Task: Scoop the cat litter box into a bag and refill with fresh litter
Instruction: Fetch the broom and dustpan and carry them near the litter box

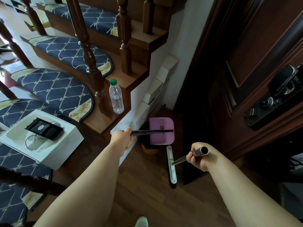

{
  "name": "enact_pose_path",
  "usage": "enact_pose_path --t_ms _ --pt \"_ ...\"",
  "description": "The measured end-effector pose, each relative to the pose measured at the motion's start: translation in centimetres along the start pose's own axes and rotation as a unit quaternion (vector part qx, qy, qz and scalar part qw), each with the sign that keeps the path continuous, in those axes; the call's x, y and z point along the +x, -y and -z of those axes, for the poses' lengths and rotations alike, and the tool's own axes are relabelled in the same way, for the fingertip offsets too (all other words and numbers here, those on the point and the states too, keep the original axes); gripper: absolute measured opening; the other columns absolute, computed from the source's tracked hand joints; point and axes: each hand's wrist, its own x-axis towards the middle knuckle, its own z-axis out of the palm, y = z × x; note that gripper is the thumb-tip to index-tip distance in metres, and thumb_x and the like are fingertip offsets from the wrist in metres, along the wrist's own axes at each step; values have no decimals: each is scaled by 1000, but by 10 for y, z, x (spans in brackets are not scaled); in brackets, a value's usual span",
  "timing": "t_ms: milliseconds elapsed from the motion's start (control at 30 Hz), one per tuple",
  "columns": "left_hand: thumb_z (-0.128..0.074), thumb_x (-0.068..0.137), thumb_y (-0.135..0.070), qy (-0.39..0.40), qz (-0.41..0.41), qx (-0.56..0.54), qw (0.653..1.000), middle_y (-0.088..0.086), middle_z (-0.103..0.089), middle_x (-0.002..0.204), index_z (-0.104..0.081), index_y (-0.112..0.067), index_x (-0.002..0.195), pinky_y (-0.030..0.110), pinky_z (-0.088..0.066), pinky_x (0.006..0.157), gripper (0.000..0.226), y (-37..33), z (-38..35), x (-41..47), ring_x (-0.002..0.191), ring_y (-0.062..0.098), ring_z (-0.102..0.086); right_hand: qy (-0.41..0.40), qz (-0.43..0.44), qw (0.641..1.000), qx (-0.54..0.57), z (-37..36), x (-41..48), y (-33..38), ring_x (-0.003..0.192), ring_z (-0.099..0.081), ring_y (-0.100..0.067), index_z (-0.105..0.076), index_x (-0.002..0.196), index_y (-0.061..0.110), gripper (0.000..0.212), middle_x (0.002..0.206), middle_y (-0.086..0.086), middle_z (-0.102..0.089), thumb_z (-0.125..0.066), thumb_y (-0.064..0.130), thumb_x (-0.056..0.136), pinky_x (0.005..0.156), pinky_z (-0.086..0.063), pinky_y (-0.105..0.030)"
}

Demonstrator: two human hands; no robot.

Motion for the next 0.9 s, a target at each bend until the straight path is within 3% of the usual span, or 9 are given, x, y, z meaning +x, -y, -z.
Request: enact_pose_path --t_ms 100,200,267,400,533,633,733,900 --pt "-51 97 -33 -12 -60 19 998 -2 -52 48 -50 -11 68 22 -35 46 36 -16 -7 -16 36 7 -44 6 8 1000 -1 5 0 -1 39 -48 -12 -48 85 3 17 62 -9 -48 -31 -1 83 31 -41 -16" --pt "-53 94 -34 -45 -127 71 988 12 -65 65 -57 -7 69 31 -44 56 37 -37 -14 -37 48 18 -49 16 13 1000 20 10 -3 -4 42 -50 -12 -47 84 4 18 64 -11 -48 -31 -2 81 32 -42 -16" --pt "-51 94 -38 -73 -203 146 966 12 -64 64 -60 -5 65 32 -47 60 45 -50 -21 -56 50 21 -50 27 9 999 39 18 -5 -7 46 -51 -13 -47 83 4 15 67 -12 -48 -32 -1 82 32 -42 -17" --pt "-52 95 -40 -93 -295 190 932 6 -51 54 -61 2 72 24 -37 46 48 -69 -35 -93 42 17 -42 56 -4 996 72 34 -6 -14 46 -50 -13 -48 84 2 14 68 -13 -48 -34 1 85 32 -41 -16" --pt "-54 92 -42 -141 -365 206 897 9 -57 64 -54 -6 68 28 -39 52 44 -75 -50 -124 54 20 -49 59 -1 995 84 56 -12 -24 50 -50 -14 -49 84 2 13 71 -15 -50 -37 -3 84 31 -41 -16" --pt "-53 93 -43 -171 -390 233 875 1 -53 62 -50 -12 68 28 -33 51 40 -73 -60 -145 57 18 -49 70 -11 992 104 73 -11 -32 50 -50 -14 -47 85 4 11 73 -15 -49 -39 -2 82 31 -40 -16" --pt "-52 93 -46 -194 -400 288 848 -3 -48 58 -42 -18 60 29 -28 48 44 -64 -69 -162 57 16 -46 94 -31 988 119 89 -9 -38 43 -50 -14 -44 88 6 4 70 -13 -48 -44 10 87 30 -38 -16" --pt "-55 93 -45 -206 -366 312 852 -3 -46 59 -39 -19 61 26 -27 48 44 -32 -80 -182 54 10 -42 104 -35 990 94 107 -10 -53 50 -50 -13 -44 86 8 6 72 -11 -47 -47 12 88 30 -38 -15"
